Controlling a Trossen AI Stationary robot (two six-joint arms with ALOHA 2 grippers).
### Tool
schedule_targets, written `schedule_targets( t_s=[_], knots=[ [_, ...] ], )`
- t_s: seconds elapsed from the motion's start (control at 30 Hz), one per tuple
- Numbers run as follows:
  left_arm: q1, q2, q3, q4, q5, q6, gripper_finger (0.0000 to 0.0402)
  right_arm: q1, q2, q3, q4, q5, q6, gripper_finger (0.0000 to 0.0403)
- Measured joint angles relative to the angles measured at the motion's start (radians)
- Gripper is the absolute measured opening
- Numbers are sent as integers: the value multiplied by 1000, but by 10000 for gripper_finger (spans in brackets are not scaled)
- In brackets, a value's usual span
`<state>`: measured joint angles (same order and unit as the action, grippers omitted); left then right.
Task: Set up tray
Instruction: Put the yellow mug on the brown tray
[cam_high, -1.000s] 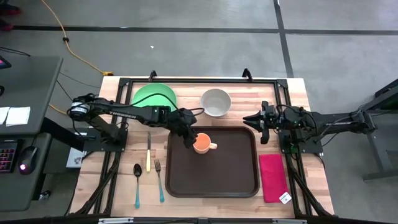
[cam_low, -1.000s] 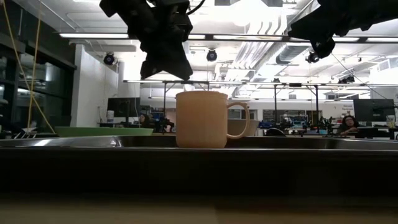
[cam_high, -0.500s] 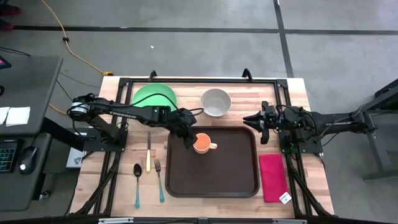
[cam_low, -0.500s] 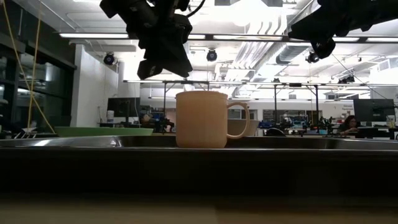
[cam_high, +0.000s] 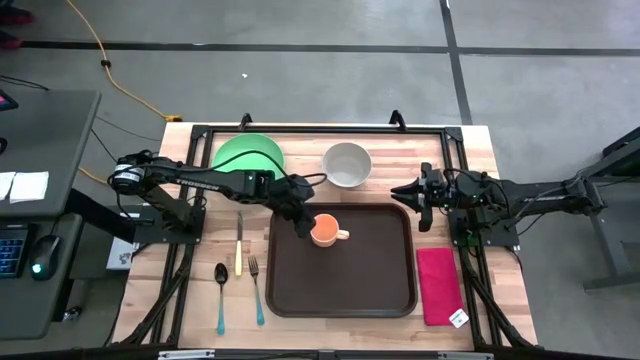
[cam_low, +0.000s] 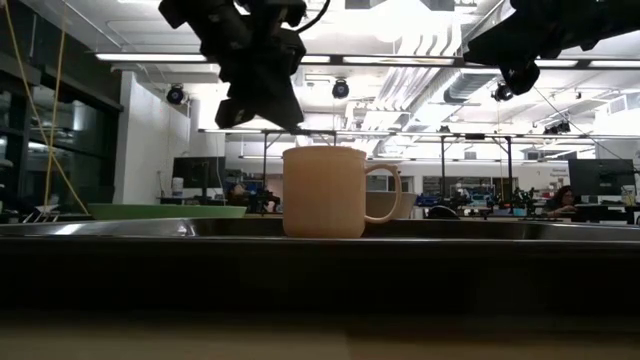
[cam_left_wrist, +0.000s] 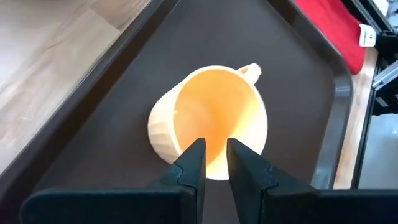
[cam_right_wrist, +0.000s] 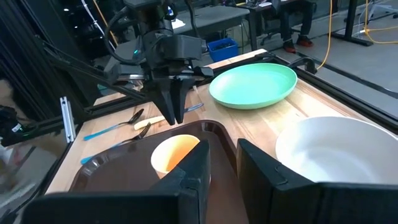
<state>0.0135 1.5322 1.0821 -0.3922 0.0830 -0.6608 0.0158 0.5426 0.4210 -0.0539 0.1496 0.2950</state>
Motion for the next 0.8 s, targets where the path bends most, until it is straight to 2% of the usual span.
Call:
schedule_targets(
  t_s=[0.47, 0.8],
  knots=[
    [0, -1, 0, -30, -67, -77, 97, 0, 0, 0, -6, 1, 4, 55],
    [0, -1, 0, -30, -86, 2, 97, 0, 0, 0, -9, 1, 4, 57]
  ],
)
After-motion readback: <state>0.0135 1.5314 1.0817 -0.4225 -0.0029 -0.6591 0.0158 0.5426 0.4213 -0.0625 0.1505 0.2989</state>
